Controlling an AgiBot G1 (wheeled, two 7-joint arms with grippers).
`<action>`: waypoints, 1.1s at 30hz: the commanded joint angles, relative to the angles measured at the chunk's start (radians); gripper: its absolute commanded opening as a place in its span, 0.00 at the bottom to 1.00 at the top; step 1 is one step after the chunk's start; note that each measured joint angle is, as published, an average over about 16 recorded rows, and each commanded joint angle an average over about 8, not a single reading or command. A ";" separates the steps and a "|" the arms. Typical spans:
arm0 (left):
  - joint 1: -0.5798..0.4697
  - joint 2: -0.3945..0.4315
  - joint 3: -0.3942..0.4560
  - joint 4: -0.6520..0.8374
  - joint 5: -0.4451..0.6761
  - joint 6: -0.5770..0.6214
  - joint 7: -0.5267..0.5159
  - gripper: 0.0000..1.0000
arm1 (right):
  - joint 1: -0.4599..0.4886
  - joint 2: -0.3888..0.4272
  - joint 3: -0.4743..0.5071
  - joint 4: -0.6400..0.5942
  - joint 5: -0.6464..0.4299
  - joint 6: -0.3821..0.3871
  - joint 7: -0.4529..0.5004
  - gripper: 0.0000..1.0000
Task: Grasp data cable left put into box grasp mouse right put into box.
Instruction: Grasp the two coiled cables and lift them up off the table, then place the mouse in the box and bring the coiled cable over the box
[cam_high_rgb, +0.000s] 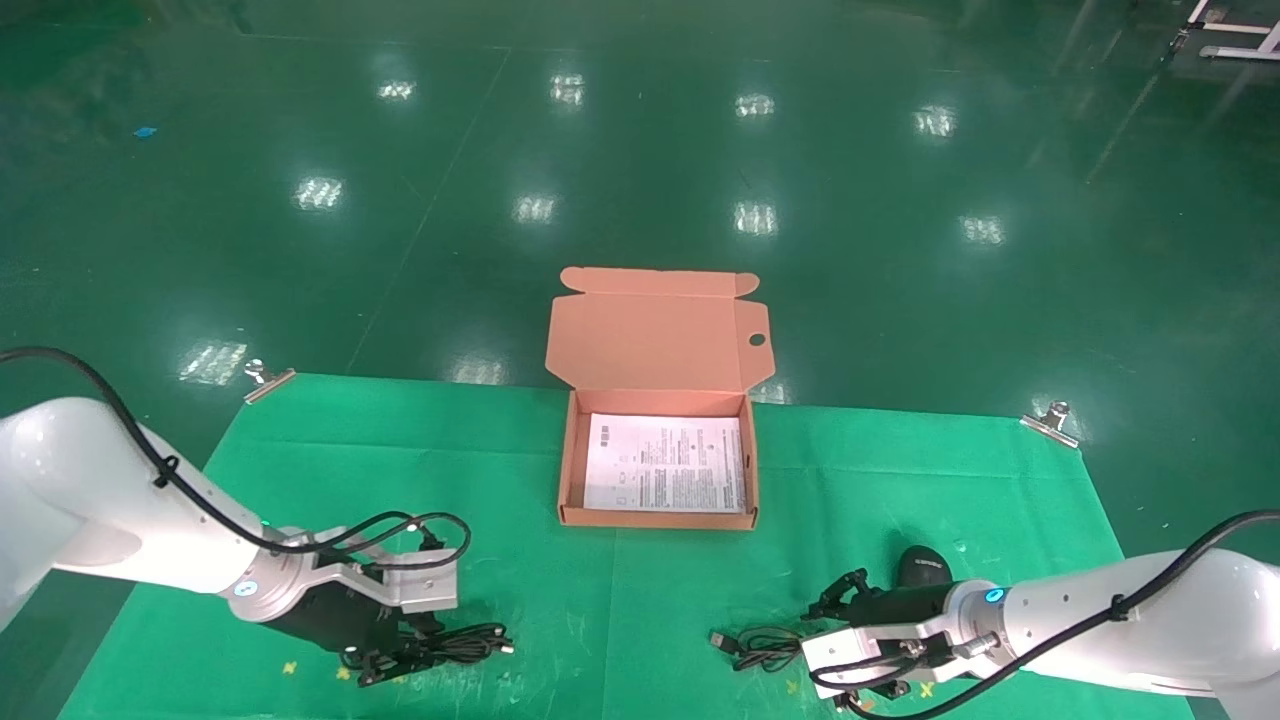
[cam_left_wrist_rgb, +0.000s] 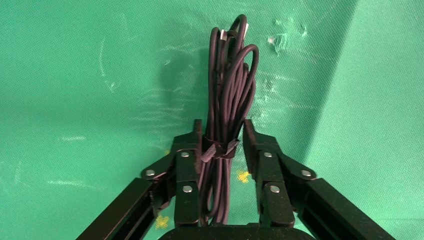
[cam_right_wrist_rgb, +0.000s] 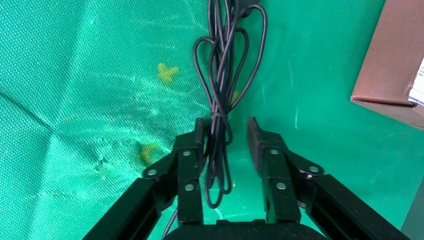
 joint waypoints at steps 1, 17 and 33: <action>0.000 0.000 0.000 -0.001 0.000 0.000 0.000 0.00 | 0.000 0.000 0.000 0.000 0.000 0.000 0.000 0.00; -0.024 -0.030 0.001 -0.044 0.002 0.033 0.013 0.00 | 0.027 0.057 0.030 0.053 0.018 -0.017 0.042 0.00; -0.193 -0.177 0.013 -0.495 0.128 0.041 -0.192 0.00 | 0.229 0.095 0.167 0.217 0.087 0.037 0.270 0.00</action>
